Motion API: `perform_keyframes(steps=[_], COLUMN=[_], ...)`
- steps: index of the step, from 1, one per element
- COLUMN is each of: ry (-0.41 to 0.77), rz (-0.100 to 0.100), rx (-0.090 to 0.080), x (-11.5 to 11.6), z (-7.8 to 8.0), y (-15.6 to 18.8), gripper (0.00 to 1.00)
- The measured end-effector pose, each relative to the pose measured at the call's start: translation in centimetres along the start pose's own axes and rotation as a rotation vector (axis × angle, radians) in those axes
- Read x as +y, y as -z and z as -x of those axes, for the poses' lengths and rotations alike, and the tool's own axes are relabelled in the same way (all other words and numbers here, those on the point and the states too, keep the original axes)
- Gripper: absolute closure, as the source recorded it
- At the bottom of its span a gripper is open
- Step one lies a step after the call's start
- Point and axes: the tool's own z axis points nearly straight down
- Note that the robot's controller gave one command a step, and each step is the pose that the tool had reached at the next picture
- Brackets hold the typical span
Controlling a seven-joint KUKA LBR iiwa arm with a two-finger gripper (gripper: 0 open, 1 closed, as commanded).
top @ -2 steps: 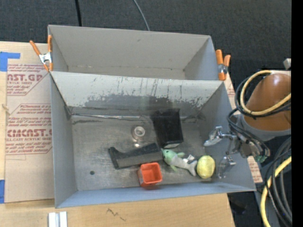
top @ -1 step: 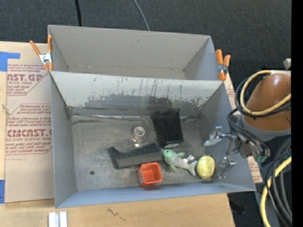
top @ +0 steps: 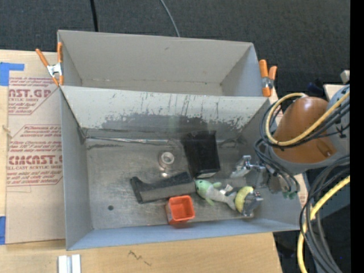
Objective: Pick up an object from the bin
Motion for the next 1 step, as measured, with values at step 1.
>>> perform_keyframes(steps=[1], ry=[0.001], rz=[-0.005], rx=[-0.032], x=[0.52], z=[0.04], y=[-1.91], gripper=[1.00])
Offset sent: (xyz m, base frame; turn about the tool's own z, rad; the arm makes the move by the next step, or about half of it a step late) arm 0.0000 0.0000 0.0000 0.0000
